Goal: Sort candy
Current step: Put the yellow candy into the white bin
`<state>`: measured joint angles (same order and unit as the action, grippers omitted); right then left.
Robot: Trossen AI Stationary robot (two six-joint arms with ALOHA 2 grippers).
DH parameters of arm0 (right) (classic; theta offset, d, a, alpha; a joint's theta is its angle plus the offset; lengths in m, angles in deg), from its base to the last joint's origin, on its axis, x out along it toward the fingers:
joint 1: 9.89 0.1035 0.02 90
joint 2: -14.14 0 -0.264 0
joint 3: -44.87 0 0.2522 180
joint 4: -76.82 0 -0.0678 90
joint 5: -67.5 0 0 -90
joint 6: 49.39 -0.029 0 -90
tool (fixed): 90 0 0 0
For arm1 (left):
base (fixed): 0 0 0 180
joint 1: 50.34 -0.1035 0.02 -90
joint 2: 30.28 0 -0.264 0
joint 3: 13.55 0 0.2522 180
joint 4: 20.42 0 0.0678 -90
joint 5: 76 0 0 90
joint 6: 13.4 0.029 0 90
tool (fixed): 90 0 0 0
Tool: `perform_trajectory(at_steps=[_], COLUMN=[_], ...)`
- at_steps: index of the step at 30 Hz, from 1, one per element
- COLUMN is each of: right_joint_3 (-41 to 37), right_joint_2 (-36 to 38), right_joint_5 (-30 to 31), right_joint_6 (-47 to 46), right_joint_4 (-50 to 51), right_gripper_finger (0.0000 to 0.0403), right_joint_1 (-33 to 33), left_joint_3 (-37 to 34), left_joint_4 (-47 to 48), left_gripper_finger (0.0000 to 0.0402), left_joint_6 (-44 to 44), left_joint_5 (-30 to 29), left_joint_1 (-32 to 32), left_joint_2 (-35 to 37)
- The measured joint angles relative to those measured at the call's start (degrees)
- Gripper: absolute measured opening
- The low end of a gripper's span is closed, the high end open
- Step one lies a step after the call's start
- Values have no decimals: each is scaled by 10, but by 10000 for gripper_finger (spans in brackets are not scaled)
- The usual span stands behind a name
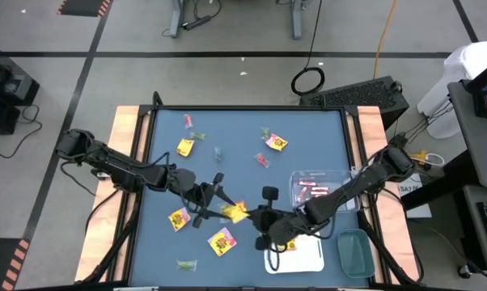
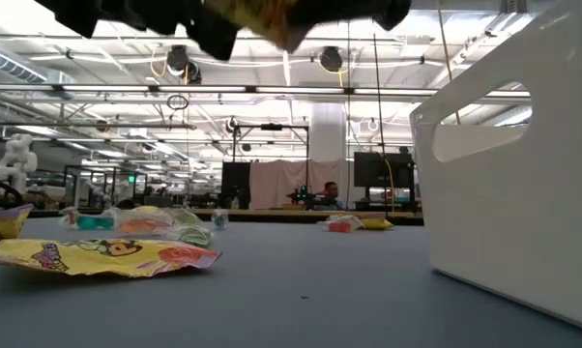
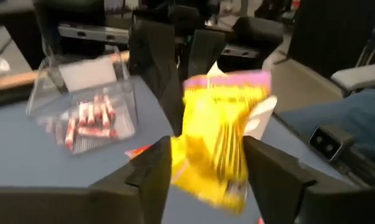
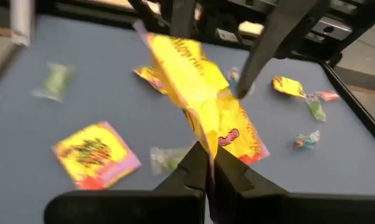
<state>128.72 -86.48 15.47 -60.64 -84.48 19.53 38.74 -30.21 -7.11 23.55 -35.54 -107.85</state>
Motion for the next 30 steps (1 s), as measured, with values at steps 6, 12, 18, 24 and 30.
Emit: perform_trajectory(at_steps=[6,12,18,24,30], right_joint_3=[0,0,0,0,0], right_joint_2=[42,67,74,97,101], right_joint_5=[-9,14,119,159,181], right_joint_6=[-1,-20,-87,-77,-33], right_joint_4=[18,14,-6,-2,3], right_gripper_finger=[1,1,1,1,1], right_joint_1=[45,81,104,133,165], left_joint_3=[0,0,0,0,0], left_joint_4=[-5,6,16,22,21], left_gripper_finger=[261,278,279,279,279], left_joint_6=[0,1,3,4,4], left_joint_5=[-34,-38,-49,-57,-57], left_joint_1=[25,45,45,45,46], left_joint_2=[43,59,59,59,58])
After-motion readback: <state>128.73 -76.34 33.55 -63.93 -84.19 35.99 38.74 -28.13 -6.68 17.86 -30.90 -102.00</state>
